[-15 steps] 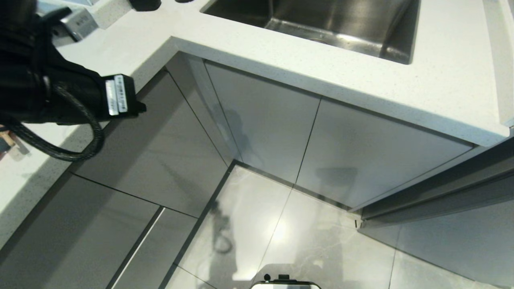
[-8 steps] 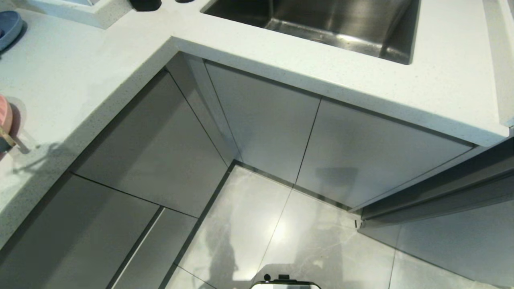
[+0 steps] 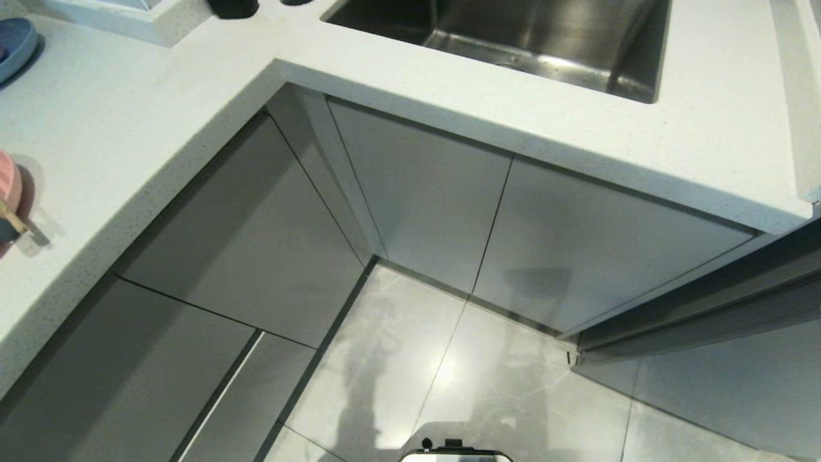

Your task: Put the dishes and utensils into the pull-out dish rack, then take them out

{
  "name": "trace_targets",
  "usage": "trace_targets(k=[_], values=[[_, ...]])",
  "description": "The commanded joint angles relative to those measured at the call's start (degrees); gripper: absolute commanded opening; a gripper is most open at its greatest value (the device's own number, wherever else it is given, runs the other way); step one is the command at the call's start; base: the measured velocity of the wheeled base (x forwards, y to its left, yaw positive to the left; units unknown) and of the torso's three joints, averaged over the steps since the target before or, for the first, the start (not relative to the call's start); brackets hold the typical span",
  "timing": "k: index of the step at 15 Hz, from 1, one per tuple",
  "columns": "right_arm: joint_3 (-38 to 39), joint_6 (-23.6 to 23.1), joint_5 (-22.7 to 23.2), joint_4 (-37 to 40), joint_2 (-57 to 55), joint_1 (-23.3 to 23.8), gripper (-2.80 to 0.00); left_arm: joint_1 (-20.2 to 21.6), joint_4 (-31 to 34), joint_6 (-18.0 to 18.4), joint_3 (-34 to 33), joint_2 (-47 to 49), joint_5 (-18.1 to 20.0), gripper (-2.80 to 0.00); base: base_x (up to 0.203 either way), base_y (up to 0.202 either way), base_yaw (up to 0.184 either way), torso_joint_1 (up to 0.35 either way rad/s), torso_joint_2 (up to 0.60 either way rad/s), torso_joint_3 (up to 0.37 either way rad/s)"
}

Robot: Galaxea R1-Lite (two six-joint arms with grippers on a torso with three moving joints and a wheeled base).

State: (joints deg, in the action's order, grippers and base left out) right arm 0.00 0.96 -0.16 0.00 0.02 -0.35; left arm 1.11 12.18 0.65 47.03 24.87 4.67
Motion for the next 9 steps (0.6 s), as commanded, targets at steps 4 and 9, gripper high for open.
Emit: trace_targets(k=[4,9], values=[[0.09,0.0,-0.01,0.0,-0.02,0.0,-2.8,-0.23,-16.24,4.49,-29.28,-15.68,-3.87,-2.8,0.0,0.0,0.0,0.0,0.0,0.0],[0.09,0.0,-0.01,0.0,-0.02,0.0,-2.8,-1.19,-19.0,5.06,-48.87,-24.43,-5.18,-2.8,0.0,0.0,0.0,0.0,0.0,0.0]])
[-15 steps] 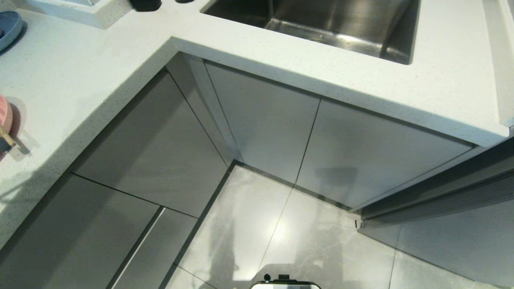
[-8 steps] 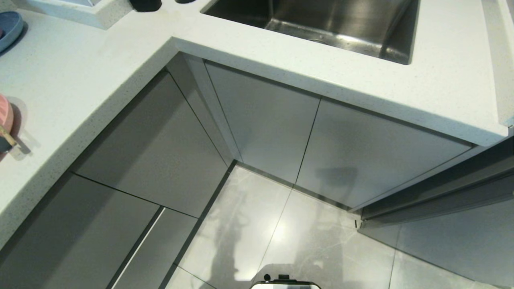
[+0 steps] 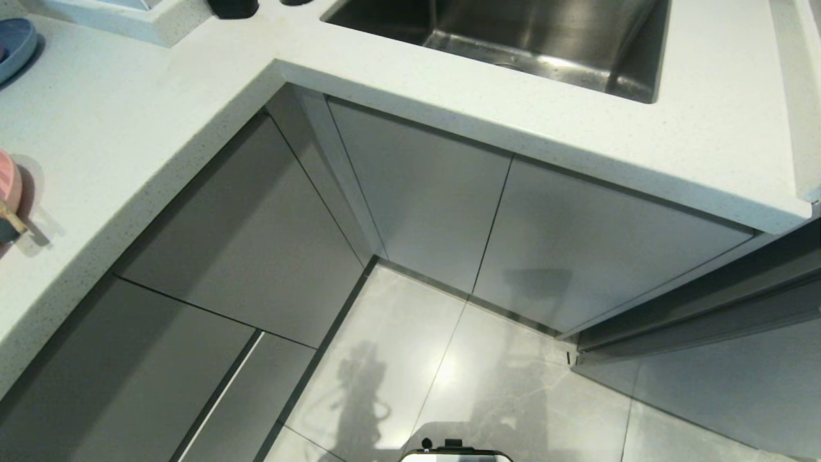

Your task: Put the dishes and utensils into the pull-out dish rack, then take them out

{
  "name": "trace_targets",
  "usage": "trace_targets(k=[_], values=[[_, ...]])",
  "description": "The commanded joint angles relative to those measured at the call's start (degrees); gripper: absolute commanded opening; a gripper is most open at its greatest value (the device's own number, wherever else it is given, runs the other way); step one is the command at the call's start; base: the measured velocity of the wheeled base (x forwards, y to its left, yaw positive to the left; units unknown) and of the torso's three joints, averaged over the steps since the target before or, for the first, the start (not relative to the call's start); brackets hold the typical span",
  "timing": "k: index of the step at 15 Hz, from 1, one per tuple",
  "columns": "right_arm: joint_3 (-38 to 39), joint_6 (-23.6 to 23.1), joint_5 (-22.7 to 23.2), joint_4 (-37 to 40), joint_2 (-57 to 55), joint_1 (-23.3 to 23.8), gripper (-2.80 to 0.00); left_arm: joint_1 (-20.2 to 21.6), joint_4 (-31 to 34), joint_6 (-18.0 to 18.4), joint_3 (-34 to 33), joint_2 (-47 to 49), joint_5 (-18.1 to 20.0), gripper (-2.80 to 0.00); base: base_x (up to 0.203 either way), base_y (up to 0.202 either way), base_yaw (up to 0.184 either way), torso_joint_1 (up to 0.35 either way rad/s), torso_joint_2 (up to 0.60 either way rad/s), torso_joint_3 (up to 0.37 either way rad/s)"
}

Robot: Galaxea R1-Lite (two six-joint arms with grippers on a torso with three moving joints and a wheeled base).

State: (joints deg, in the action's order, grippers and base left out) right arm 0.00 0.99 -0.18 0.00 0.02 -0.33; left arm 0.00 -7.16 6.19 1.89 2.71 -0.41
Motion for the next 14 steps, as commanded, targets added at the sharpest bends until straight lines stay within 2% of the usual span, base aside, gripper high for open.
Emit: trace_targets(k=[1,2,7,14], values=[[0.09,-0.02,0.01,0.0,-0.02,-0.02,-2.8,-0.15,2.92,-2.5,-3.41,-2.43,0.93,-2.8,0.0,0.0,0.0,0.0,0.0,0.0],[0.09,-0.02,0.01,0.0,-0.02,-0.02,-2.8,-0.17,5.01,-3.6,-2.97,-2.59,2.78,-2.8,0.0,0.0,0.0,0.0,0.0,0.0],[0.09,-0.02,0.01,-0.01,-0.02,-0.02,-2.8,-0.18,4.88,-9.98,-2.86,-2.63,-0.46,-2.8,0.0,0.0,0.0,0.0,0.0,0.0],[0.09,-0.02,0.01,-0.04,-0.02,-0.02,-2.8,-0.18,4.88,-9.8,-2.86,-2.63,-0.38,-2.8,0.0,0.0,0.0,0.0,0.0,0.005]])
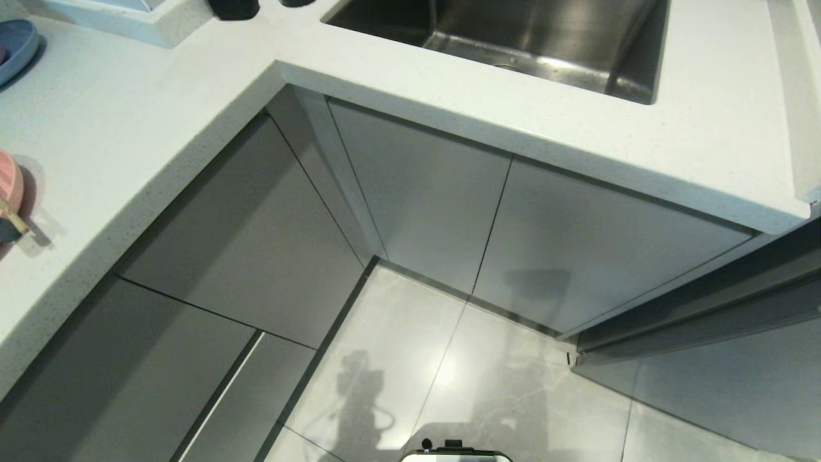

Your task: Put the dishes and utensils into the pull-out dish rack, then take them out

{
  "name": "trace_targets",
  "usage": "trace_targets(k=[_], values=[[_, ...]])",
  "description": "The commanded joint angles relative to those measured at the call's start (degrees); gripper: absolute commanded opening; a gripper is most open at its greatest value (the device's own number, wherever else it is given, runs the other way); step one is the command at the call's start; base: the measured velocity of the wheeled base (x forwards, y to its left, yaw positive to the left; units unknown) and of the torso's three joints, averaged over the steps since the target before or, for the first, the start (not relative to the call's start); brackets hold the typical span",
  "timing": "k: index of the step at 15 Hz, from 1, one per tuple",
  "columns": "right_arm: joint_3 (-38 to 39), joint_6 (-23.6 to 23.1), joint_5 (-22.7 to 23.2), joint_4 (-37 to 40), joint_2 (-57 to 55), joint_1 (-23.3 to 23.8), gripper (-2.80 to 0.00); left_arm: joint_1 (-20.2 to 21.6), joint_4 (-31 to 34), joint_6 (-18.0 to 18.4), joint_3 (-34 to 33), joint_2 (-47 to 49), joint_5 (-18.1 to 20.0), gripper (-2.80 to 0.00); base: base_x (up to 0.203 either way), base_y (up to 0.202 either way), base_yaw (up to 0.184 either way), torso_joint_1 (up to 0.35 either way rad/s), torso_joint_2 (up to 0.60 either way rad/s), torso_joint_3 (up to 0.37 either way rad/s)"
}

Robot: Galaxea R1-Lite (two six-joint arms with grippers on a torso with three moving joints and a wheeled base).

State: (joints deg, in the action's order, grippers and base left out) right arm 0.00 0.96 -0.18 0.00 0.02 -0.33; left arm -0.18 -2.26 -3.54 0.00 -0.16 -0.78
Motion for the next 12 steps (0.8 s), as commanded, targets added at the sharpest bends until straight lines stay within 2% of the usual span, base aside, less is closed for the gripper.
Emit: trace_targets(k=[1,12], values=[[0.09,0.0,0.01,-0.01,-0.02,-0.02,-2.8,0.01,-0.03,-0.07,-0.97,0.25,-0.01,-2.8,0.0,0.0,0.0,0.004,0.0,0.116],[0.09,0.0,0.01,0.0,-0.02,-0.02,-2.8,-0.08,-0.03,0.2,-0.97,0.25,0.16,-2.8,0.0,0.0,0.0,0.003,0.0,0.195]])
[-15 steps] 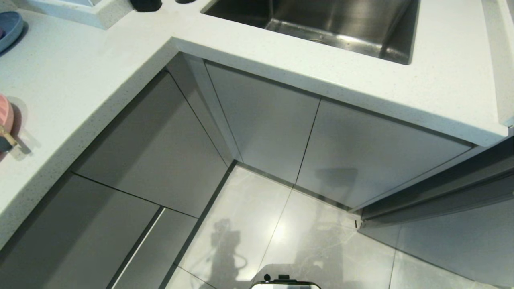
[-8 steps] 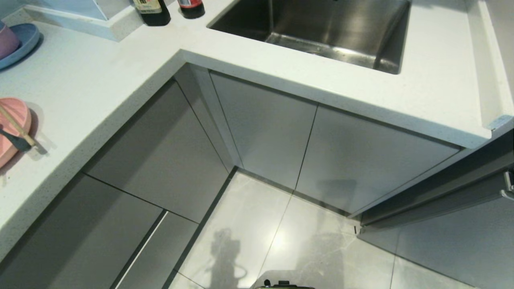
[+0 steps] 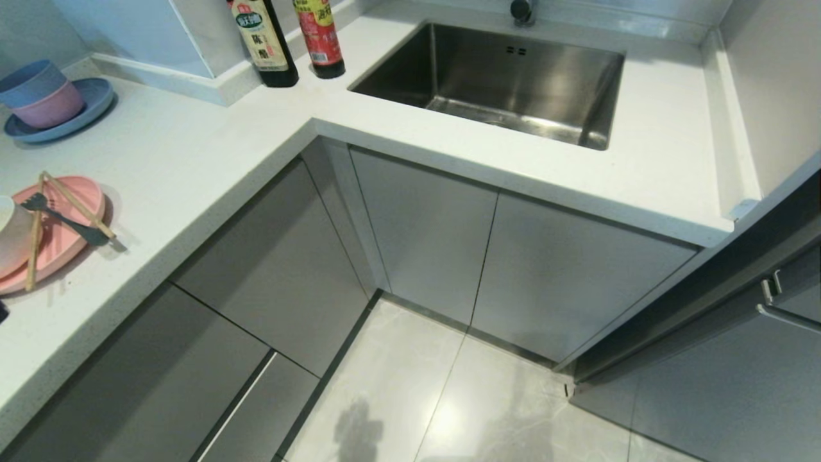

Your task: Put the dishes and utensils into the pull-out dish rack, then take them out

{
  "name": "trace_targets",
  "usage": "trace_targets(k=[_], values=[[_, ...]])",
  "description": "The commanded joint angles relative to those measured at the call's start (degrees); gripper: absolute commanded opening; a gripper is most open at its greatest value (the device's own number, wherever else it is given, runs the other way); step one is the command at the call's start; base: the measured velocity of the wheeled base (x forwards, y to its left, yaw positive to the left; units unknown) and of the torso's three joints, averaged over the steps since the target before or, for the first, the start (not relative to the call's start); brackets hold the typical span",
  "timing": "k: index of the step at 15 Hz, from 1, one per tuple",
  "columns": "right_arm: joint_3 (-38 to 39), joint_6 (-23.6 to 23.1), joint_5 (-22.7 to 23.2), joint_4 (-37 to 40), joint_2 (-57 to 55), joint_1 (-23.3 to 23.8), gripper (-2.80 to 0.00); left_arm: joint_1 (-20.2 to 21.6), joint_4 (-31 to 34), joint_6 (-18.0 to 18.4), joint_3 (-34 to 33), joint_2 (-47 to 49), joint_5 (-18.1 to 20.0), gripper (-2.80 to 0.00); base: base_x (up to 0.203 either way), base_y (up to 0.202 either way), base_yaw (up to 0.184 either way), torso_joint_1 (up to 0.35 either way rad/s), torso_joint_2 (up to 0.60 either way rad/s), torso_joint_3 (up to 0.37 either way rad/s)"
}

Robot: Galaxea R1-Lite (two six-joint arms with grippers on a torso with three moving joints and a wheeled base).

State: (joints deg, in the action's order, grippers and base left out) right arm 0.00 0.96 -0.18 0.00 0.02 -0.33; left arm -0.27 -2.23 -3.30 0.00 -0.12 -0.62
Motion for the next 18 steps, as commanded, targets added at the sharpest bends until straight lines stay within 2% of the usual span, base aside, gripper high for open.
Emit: trace_targets(k=[1,18], values=[[0.09,0.0,0.01,0.0,-0.02,-0.02,-2.8,0.0,-0.05,-0.04,-0.88,0.21,0.01,-2.8,0.0,0.0,0.0,0.002,0.0,0.195],[0.09,0.0,0.01,0.0,-0.02,-0.02,-2.8,0.0,-0.05,0.14,-0.97,0.21,0.01,-2.8,0.0,0.0,0.0,0.003,0.0,0.201]])
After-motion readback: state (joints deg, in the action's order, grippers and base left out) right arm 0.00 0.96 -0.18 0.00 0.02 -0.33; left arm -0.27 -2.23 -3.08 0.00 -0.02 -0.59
